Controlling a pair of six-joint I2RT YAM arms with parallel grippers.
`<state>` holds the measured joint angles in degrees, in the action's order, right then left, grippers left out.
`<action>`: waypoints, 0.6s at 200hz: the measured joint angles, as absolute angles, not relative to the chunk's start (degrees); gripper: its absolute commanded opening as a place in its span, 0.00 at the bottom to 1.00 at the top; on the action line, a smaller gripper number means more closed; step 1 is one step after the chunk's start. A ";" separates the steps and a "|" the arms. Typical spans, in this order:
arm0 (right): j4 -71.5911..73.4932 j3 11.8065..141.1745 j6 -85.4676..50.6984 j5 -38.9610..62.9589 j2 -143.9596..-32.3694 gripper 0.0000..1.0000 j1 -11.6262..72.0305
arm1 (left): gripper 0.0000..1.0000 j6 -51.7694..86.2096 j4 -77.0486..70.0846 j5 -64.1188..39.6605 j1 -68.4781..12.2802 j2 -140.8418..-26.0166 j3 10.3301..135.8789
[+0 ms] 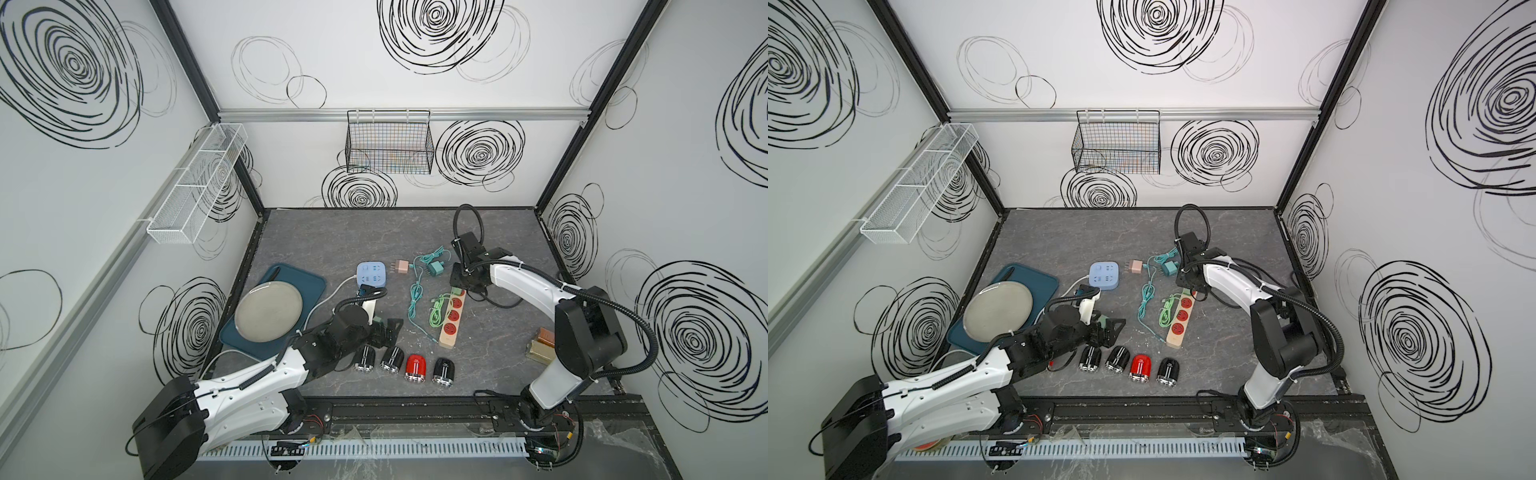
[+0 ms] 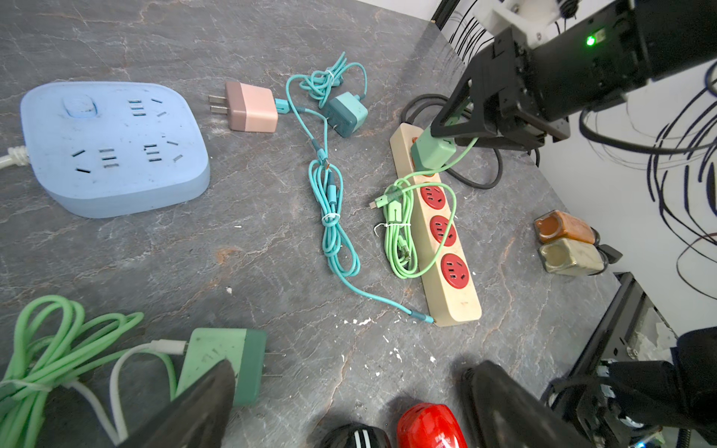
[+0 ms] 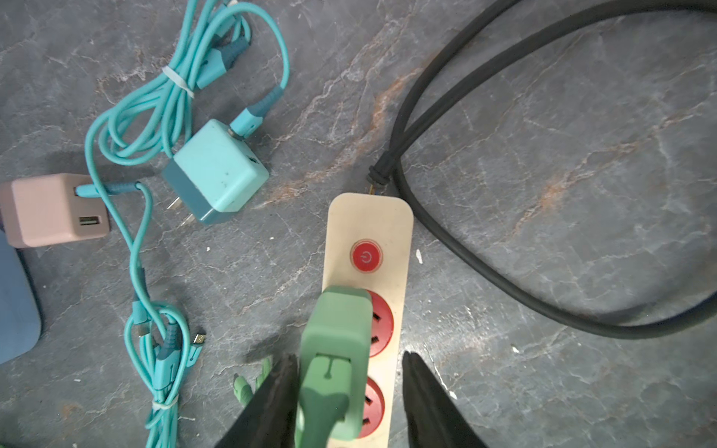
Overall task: Unplug the electric shaver
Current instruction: Remove the plug from the socket.
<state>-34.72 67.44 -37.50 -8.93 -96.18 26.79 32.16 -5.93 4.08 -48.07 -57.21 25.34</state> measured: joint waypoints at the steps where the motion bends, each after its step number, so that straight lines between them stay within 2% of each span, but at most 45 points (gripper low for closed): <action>1: -34.61 67.44 -37.54 -8.88 -96.27 0.44 26.76 | 0.99 32.16 -5.93 4.05 -48.07 -57.21 25.34; 45: -33.34 67.59 -37.06 -7.81 -99.42 0.38 26.74 | 0.99 32.40 -5.93 3.97 -47.92 -57.21 25.34; 69: -33.78 68.38 -36.91 -7.79 -100.36 0.29 26.76 | 0.99 32.69 -5.93 3.60 -47.03 -57.45 25.36; 88: -34.00 68.49 -36.73 -8.08 -100.36 0.24 26.89 | 0.99 33.17 -5.93 2.52 -45.30 -57.74 25.39; 120: -33.56 69.14 -34.02 -9.04 -100.36 0.22 27.94 | 0.99 34.50 -6.39 -1.28 -40.62 -58.37 25.65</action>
<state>-33.56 69.14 -34.02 -9.04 -100.36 27.94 34.50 -6.39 -1.28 -40.62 -58.37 25.65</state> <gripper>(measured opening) 0.301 0.997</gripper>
